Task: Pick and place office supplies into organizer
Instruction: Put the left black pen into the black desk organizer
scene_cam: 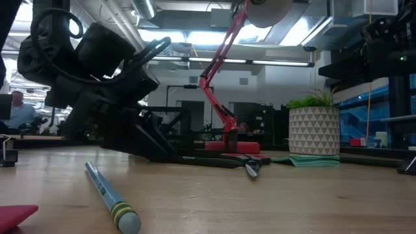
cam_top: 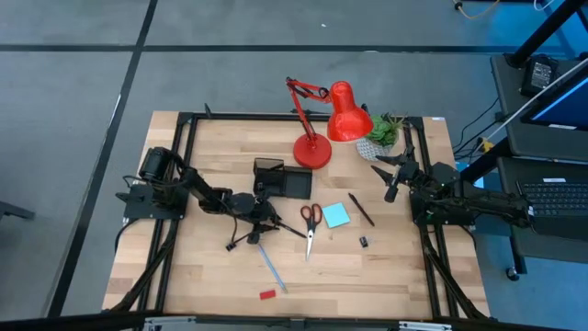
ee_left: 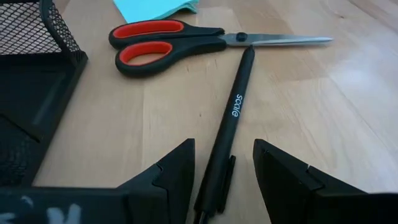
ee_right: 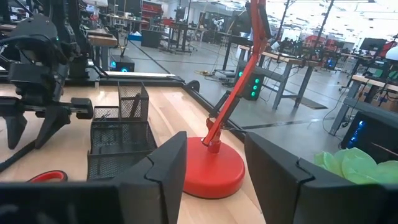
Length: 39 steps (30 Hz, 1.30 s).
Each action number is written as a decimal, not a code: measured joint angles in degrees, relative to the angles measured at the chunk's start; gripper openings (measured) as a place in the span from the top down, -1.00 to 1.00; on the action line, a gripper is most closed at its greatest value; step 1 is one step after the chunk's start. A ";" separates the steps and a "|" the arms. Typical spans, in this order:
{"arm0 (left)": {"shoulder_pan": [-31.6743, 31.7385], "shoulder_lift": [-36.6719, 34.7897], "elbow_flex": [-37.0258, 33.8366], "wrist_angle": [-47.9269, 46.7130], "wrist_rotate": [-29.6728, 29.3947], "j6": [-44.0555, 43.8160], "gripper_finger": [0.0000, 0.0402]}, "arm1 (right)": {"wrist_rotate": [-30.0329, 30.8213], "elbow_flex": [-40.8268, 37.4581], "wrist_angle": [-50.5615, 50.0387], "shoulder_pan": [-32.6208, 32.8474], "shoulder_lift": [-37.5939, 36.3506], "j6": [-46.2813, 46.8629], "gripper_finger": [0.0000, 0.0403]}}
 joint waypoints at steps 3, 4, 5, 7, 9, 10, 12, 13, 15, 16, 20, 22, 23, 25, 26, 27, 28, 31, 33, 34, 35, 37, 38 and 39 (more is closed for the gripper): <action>0.00 0.00 0.00 -0.23 -0.02 -0.33 0.23 | 0.02 0.00 0.00 0.00 0.00 0.00 0.18; 0.00 0.00 0.00 -0.67 -0.02 -0.76 0.23 | 0.00 0.00 0.00 0.01 -0.01 -0.01 0.18; 0.00 0.00 0.00 -1.28 -0.05 -1.32 0.24 | 0.02 0.00 0.00 0.01 -0.01 -0.01 0.18; -0.01 -0.18 0.09 -2.51 -0.16 -3.22 0.26 | 0.02 0.00 0.00 0.01 -0.01 -0.01 0.18; -0.29 -0.26 0.20 -3.68 -0.33 -5.23 0.29 | 0.01 -0.01 0.00 0.01 -0.01 0.00 0.18; -0.60 -0.28 0.17 -3.86 -0.96 -5.79 0.31 | 0.02 0.00 0.00 0.00 -0.01 0.00 0.18; -1.62 -0.27 0.17 -4.04 -2.97 -6.13 0.35 | 0.00 0.00 0.00 0.01 0.00 0.01 0.18; -2.22 -0.26 0.15 -4.17 -4.15 -6.31 0.36 | 0.00 -0.01 0.00 0.01 0.01 0.01 0.18; -3.48 -0.24 0.15 -4.38 -6.53 -7.25 0.39 | 0.01 0.00 0.00 0.00 0.00 0.01 0.18; -4.15 -0.24 0.15 -4.44 -7.67 -7.75 0.40 | 0.00 0.00 0.00 0.01 -0.01 0.01 0.18; -6.72 -0.18 0.13 -4.74 -12.31 -8.19 0.41 | 0.00 0.00 0.00 -0.01 -0.01 0.02 0.18; -7.73 -0.10 0.11 -4.85 -14.26 -8.86 0.41 | 0.01 0.00 0.00 0.00 0.00 0.02 0.18; -8.14 0.06 0.11 -4.81 -15.05 -9.05 0.41 | 0.00 -0.02 0.00 0.00 0.01 0.03 0.18; -8.67 0.76 0.11 -4.53 -16.28 -9.61 0.41 | 0.01 0.00 0.00 0.00 0.00 0.03 0.18; -8.84 1.42 0.11 -4.25 -16.59 -10.05 0.41 | 0.00 0.00 0.00 -0.01 -0.01 0.03 0.18; -8.90 2.18 0.05 -3.30 -16.85 -10.72 0.41 | 0.00 0.00 0.00 0.01 -0.01 0.03 0.18; -8.92 2.98 0.00 -2.03 -17.11 -11.10 0.41 | 0.01 0.00 0.00 -0.01 0.00 0.03 0.18; -8.85 3.52 0.04 -1.11 -16.55 -10.95 0.41 | 0.00 0.00 0.00 0.01 0.00 0.03 0.18; -8.85 3.48 0.04 -1.17 -16.48 -10.90 0.41 | 0.00 0.00 0.00 -0.01 -0.01 0.03 0.18; -8.85 3.48 0.04 -1.18 -16.43 -10.89 0.42 | 0.00 0.00 0.00 0.01 -0.01 0.03 0.18; -8.85 3.48 0.04 -1.18 -16.35 -10.87 0.43 | 0.00 0.00 0.00 -0.01 0.01 0.03 0.18; -8.83 3.48 0.04 -1.18 -16.22 -10.83 0.47 | 0.00 0.00 0.00 -0.01 0.00 0.03 0.18; -8.83 3.48 0.04 -1.18 -16.10 -10.79 0.49 | 0.00 -0.01 0.00 0.00 -0.01 0.03 0.18; -8.83 3.48 0.04 -1.18 -15.93 -10.75 0.53 | 0.00 0.00 0.00 0.00 -0.01 0.03 0.18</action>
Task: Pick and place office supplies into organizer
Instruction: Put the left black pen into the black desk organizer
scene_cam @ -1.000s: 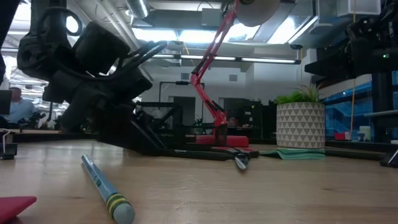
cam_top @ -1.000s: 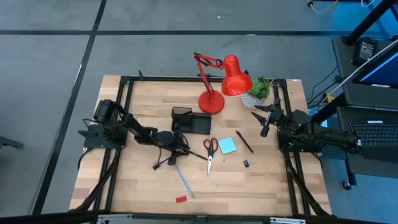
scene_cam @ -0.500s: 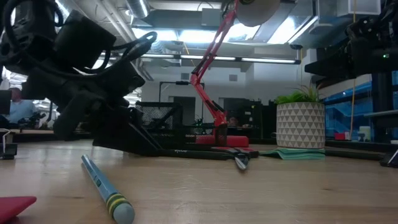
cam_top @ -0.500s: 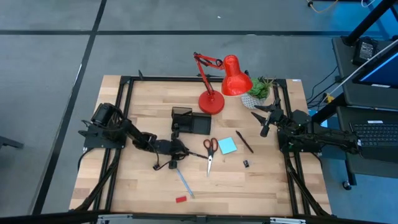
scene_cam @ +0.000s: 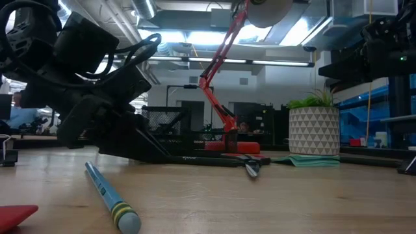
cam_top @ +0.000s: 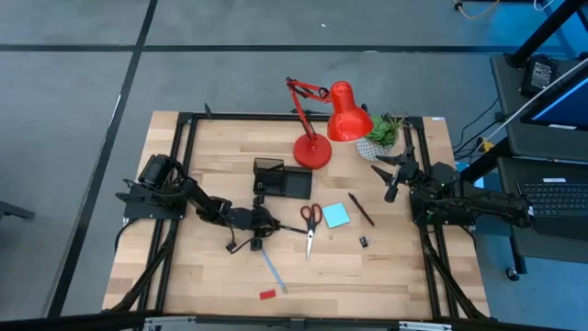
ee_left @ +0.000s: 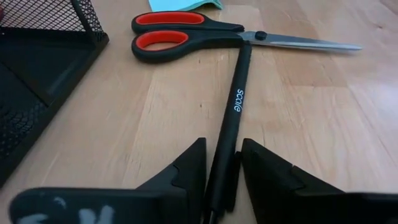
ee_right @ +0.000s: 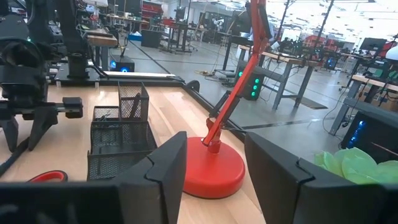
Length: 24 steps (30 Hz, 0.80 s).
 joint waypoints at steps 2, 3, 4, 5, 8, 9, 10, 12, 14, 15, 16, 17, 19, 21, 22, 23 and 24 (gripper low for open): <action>0.00 0.00 0.02 0.02 0.18 0.04 0.60 | 0.00 0.00 0.00 0.01 0.00 0.00 0.18; -0.02 0.00 0.02 0.02 0.31 0.03 0.64 | 0.00 0.00 0.00 0.01 0.00 0.00 0.18; -0.02 0.00 0.02 0.02 0.35 0.03 0.68 | 0.00 0.00 0.00 0.01 0.02 0.00 0.18; -0.02 0.00 0.02 0.04 0.35 0.02 0.72 | 0.00 0.00 0.00 0.01 0.00 0.00 0.18; -0.02 0.00 0.02 0.15 0.35 -0.02 0.79 | 0.00 0.00 0.00 0.00 0.01 0.00 0.18; -0.02 0.00 0.02 0.15 0.35 -0.04 0.80 | 0.00 0.00 0.00 0.01 0.01 0.00 0.18; -0.02 0.00 0.02 0.17 0.26 -0.02 0.80 | 0.00 0.00 0.00 0.01 0.00 0.00 0.18; -0.02 0.01 0.02 0.23 0.11 0.33 0.80 | 0.00 0.00 0.00 0.01 0.00 0.00 0.18; -0.02 -0.54 0.02 -0.25 0.09 1.42 0.79 | 0.00 0.00 0.00 0.01 0.00 0.00 0.18; -0.02 -0.99 0.02 -0.57 0.06 1.99 0.79 | 0.00 0.00 0.00 0.01 0.02 0.00 0.18; -0.02 -1.58 0.00 -1.02 0.05 2.62 0.79 | 0.00 -0.01 0.00 0.01 0.00 0.00 0.18; -0.02 -2.11 -0.05 -1.28 0.02 3.19 0.79 | 0.00 -0.01 0.02 0.01 0.00 0.00 0.18; -0.04 -3.23 -0.14 -2.36 0.05 3.97 0.80 | 0.00 0.00 0.01 0.01 0.01 0.00 0.18; -0.07 -4.69 -0.26 -3.74 0.13 4.13 0.81 | 0.00 0.00 0.02 0.01 0.02 0.00 0.18; -0.07 -5.58 -0.20 -4.99 0.11 4.11 0.81 | 0.00 0.00 0.02 0.01 0.00 0.00 0.18; -0.07 -6.38 -0.24 -6.10 0.01 4.11 0.81 | 0.00 0.00 0.02 -0.01 0.00 0.00 0.18; -0.07 -7.27 -0.24 -7.45 -0.47 4.12 0.81 | 0.00 0.00 0.02 0.01 0.02 0.00 0.18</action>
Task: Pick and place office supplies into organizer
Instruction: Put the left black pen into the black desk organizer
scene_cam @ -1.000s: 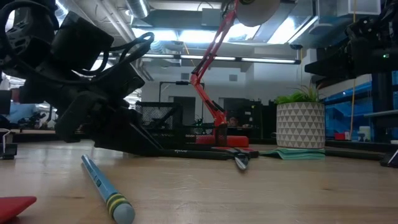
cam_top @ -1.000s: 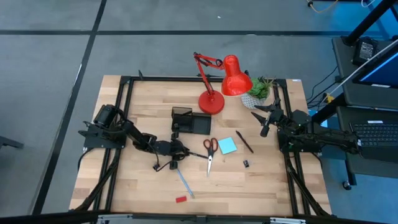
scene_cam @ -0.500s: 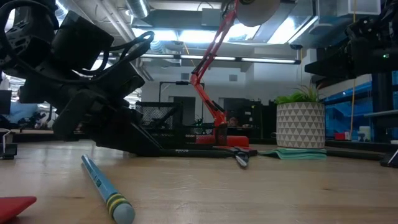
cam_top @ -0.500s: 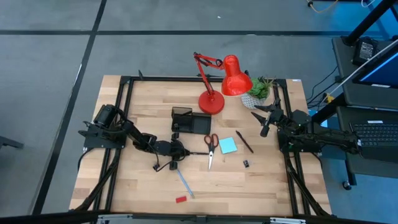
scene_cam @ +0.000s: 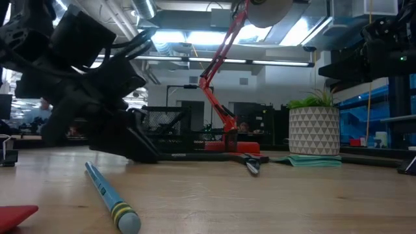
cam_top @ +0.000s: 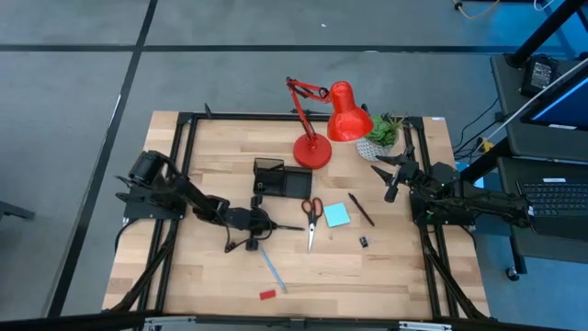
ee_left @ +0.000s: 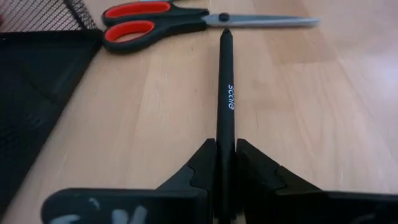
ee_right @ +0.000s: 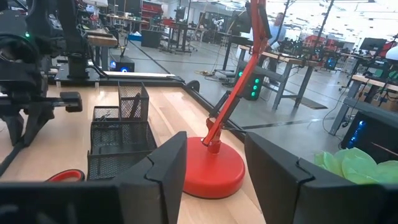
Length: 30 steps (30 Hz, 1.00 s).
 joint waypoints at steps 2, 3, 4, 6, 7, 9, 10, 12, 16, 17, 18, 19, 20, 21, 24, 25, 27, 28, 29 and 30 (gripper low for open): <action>0.01 -2.29 -0.11 -2.86 -1.36 0.03 0.81 | 0.00 0.00 0.00 0.00 -0.02 0.00 0.18; 0.02 -3.58 -0.11 -3.99 -1.94 0.03 0.81 | 0.00 -0.01 0.00 0.00 -0.02 0.00 0.18; 0.02 -4.98 -0.08 -5.00 -2.47 0.02 0.81 | 0.00 0.00 0.00 -0.02 0.00 0.00 0.18; 0.02 -7.81 0.00 -7.62 -2.89 0.02 0.82 | 0.00 0.00 0.00 0.00 -0.02 0.00 0.18; 0.02 -9.13 0.00 -8.54 -2.92 0.02 0.82 | 0.00 0.00 0.00 -0.02 0.00 0.00 0.18; 0.02 -12.22 0.00 -10.22 -3.27 0.41 0.82 | 0.00 0.00 0.00 0.00 -0.02 0.00 0.18; 0.02 -13.95 0.00 -10.53 -3.39 0.78 0.82 | 0.00 -0.02 0.00 0.00 0.00 -0.02 0.18; 0.02 -17.87 0.02 -12.13 -3.73 2.06 0.83 | 0.00 0.00 0.00 0.00 0.00 -0.04 0.18; 0.02 -26.42 0.95 -18.52 -6.91 6.20 0.84 | 0.00 0.00 0.00 -0.01 0.00 -0.09 0.18; 0.04 -28.47 1.62 -21.44 -8.31 7.36 0.84 | 0.00 0.00 0.00 -0.02 -0.02 -0.09 0.18; 0.08 -30.25 2.47 -24.67 -9.84 8.39 0.85 | 0.00 0.00 0.00 -0.02 0.00 -0.11 0.18; 0.19 -32.01 3.47 -28.58 -11.56 9.30 0.85 | 0.00 0.00 0.00 0.00 -0.02 -0.13 0.18; 0.41 -33.40 4.63 -32.63 -13.16 10.17 0.85 | 0.00 0.00 0.00 0.00 -0.01 -0.13 0.18; 0.75 -34.51 5.88 -36.35 -14.65 11.02 0.85 | 0.00 0.00 0.00 -0.02 -0.01 -0.15 0.18; 2.23 -36.27 9.70 -46.31 -18.70 15.06 0.85 | 0.00 -0.01 0.00 0.00 -0.01 -0.17 0.18; 2.94 -36.33 10.97 -48.86 -19.66 16.71 0.85 | 0.00 0.00 0.00 -0.01 -0.02 -0.18 0.18; 4.43 -36.31 13.40 -53.88 -21.32 20.52 0.85 | 0.00 0.00 0.00 -0.02 -0.02 -0.17 0.18; 5.19 -36.31 14.54 -56.07 -22.03 22.36 0.85 | 0.00 0.00 0.00 0.00 0.00 -0.20 0.18; 5.93 -36.31 15.61 -58.04 -22.51 24.15 0.85 | 0.00 0.00 0.00 0.00 -0.02 -0.20 0.18; 6.67 -36.31 16.57 -59.78 -22.87 26.26 0.85 | 0.00 0.00 0.00 -0.01 0.00 -0.19 0.18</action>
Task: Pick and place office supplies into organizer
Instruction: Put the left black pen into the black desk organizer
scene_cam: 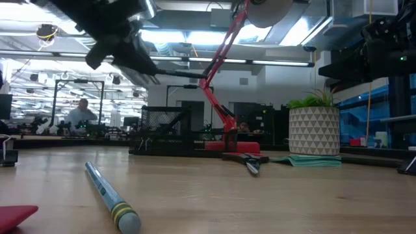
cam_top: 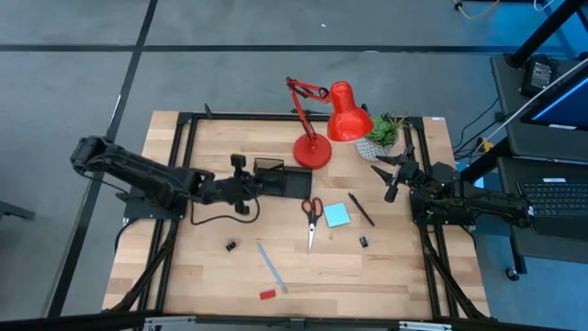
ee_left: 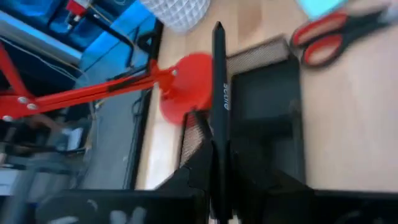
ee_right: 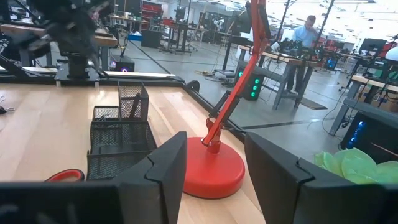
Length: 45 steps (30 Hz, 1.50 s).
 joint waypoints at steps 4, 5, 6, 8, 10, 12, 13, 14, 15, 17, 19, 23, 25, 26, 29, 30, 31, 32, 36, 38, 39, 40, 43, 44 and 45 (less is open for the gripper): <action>1.85 -0.02 2.12 -5.00 -1.27 8.16 0.85 | 0.00 0.00 0.00 -0.01 -0.01 -0.01 0.18; 2.13 -0.02 2.42 -5.93 -1.58 10.44 0.85 | 0.00 -0.02 0.00 0.01 0.01 -0.01 0.18; 2.39 -0.02 2.55 -6.66 -2.02 12.65 0.85 | 0.00 0.00 0.00 0.01 -0.02 -0.01 0.18; 2.95 -0.02 2.58 -8.04 -3.48 16.38 0.85 | 0.00 -0.01 0.00 0.01 0.00 -0.01 0.18; 3.52 -0.02 2.58 -8.71 -5.45 19.80 0.85 | 0.00 -0.01 0.00 -0.02 -0.02 -0.01 0.18; 4.00 -0.02 2.58 -8.83 -7.39 23.31 0.85 | 0.00 0.00 0.00 0.00 -0.02 -0.01 0.18; 4.08 -0.04 2.58 -8.83 -8.05 25.20 0.85 | 0.01 -0.01 0.00 -0.02 0.01 -0.01 0.18; 4.26 -0.04 2.58 -8.80 -8.25 27.33 0.85 | 0.00 -0.01 0.00 0.01 0.00 -0.01 0.18; 4.36 -0.04 2.58 -8.80 -8.26 29.47 0.85 | 0.00 0.00 0.00 0.00 -0.02 -0.01 0.18; 4.55 -0.04 2.58 -8.79 -8.21 33.30 0.85 | 0.00 0.00 0.00 -0.01 -0.02 -0.01 0.18; 4.65 -0.04 2.58 -8.78 -7.91 36.91 0.85 | 0.00 -0.02 0.00 -0.02 0.01 -0.01 0.18; 4.63 0.36 2.58 -8.67 -8.63 41.92 0.85 | 0.00 0.00 0.00 0.00 0.01 -0.02 0.18; 4.65 0.85 2.58 -8.63 -9.88 43.13 0.85 | 0.01 0.00 0.00 -0.02 -0.02 -0.01 0.18; 4.67 1.23 2.60 -8.61 -10.41 44.04 0.85 | 0.00 0.00 -0.01 0.00 -0.01 -0.01 0.18; 4.67 2.51 2.60 -8.54 -11.35 47.81 0.84 | 0.01 0.00 0.00 0.01 -0.02 -0.02 0.18; 4.67 3.04 2.60 -8.25 -11.61 49.39 0.84 | 0.00 0.00 0.00 0.01 -0.02 -0.01 0.18; 4.67 3.52 2.60 -8.19 -11.73 50.92 0.84 | 0.00 0.00 0.00 0.01 -0.02 -0.01 0.18; 4.67 3.99 2.60 -8.05 -11.95 52.49 0.84 | 0.02 0.00 0.00 0.00 -0.02 -0.01 0.18; 4.67 5.71 2.60 -6.05 -12.01 58.25 0.83 | 0.02 0.00 -0.04 0.00 -0.02 -0.02 0.18; 4.67 6.17 2.60 -4.85 -12.02 61.51 0.82 | 0.00 0.00 -0.03 0.00 -0.02 -0.03 0.18; 4.67 6.27 2.60 -4.47 -12.04 63.18 0.82 | 0.01 0.00 -0.04 -0.01 -0.01 -0.03 0.18; 4.65 6.37 2.60 -4.06 -12.04 64.96 0.81 | 0.02 0.00 -0.05 -0.02 0.01 -0.03 0.18; 4.65 6.45 2.60 -3.28 -12.91 70.09 0.80 | 0.02 0.00 -0.11 0.00 0.00 -0.01 0.18; 4.65 6.43 2.60 -3.12 -13.54 71.44 0.79 | 0.01 -0.01 -0.15 0.00 -0.01 -0.03 0.18; 4.67 6.45 2.60 -3.16 -14.06 72.48 0.79 | 0.02 0.00 -0.17 0.01 -0.02 -0.03 0.18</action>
